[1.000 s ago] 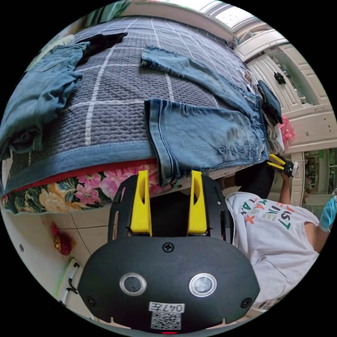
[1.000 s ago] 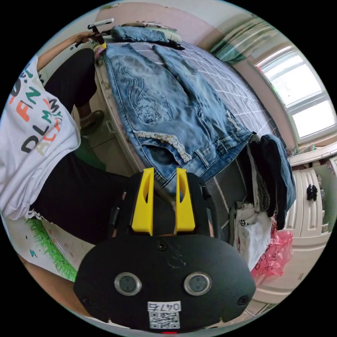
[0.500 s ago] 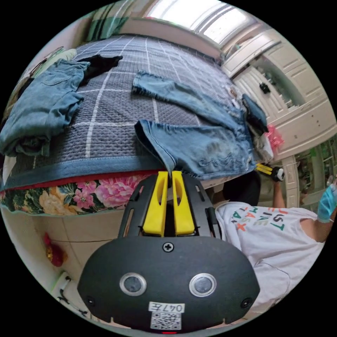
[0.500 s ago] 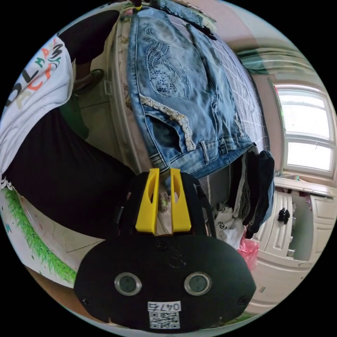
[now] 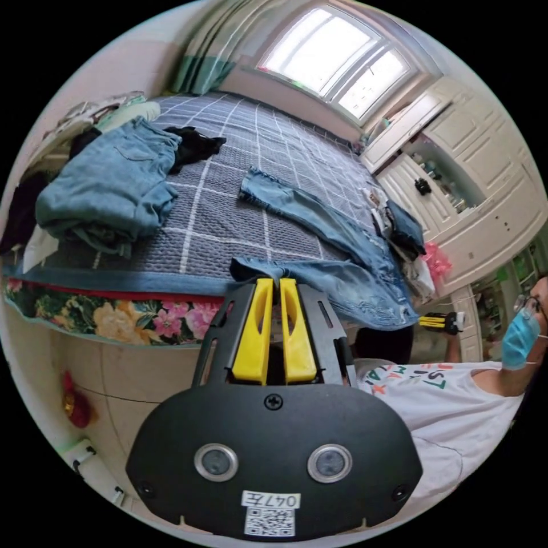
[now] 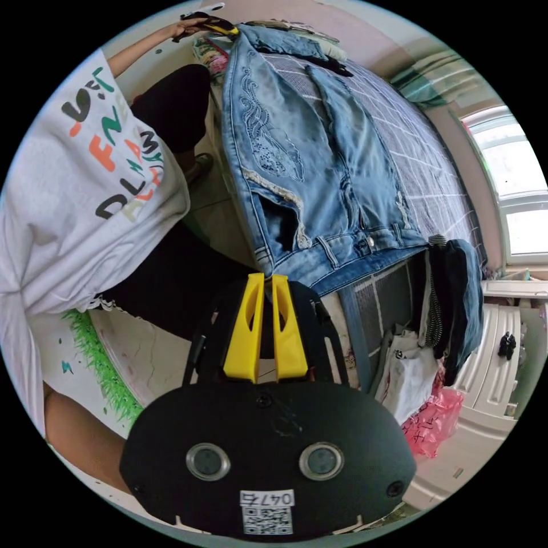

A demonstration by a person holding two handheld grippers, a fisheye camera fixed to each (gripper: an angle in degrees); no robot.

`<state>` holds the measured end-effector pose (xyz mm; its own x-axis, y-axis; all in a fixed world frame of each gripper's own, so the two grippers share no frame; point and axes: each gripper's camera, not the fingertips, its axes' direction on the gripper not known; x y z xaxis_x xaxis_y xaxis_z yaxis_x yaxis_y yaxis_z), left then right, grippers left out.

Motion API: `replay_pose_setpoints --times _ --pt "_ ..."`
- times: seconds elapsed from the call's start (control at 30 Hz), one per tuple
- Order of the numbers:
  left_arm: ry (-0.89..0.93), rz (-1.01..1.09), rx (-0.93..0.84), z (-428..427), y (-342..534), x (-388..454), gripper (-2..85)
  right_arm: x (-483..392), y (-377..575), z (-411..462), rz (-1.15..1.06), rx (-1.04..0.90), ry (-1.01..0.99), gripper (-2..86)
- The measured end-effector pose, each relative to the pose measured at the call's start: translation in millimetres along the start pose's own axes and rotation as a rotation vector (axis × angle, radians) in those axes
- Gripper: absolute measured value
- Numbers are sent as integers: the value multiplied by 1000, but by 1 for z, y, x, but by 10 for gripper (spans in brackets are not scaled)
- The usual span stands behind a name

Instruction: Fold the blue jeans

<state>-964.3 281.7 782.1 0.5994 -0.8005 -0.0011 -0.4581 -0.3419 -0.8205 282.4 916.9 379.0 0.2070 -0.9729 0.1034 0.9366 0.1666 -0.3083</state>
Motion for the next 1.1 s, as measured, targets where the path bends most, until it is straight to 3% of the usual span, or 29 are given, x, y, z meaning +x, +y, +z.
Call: replay_pose_setpoints --times 0.33,0.47,0.77,0.83,0.9,1.0,1.1 --pt "-42 4 42 22 -121 26 1 109 -8 -24 290 150 274 5" --pt "-61 -6 -19 53 -211 34 1 176 -38 -7 365 101 379 4" --pt "-112 -20 -223 159 -376 44 17 275 -85 77 451 -39 412 8" --pt "-108 -46 -243 180 -396 40 29 280 -87 93 464 -57 426 14" --pt "-165 -54 -258 201 -415 36 125 281 -88 106 463 -66 455 26" --pt "-182 -53 -291 204 -430 29 202 275 -84 112 449 -49 503 50" --pt "-101 -12 -195 174 -425 27 175 268 -68 77 538 120 494 48"
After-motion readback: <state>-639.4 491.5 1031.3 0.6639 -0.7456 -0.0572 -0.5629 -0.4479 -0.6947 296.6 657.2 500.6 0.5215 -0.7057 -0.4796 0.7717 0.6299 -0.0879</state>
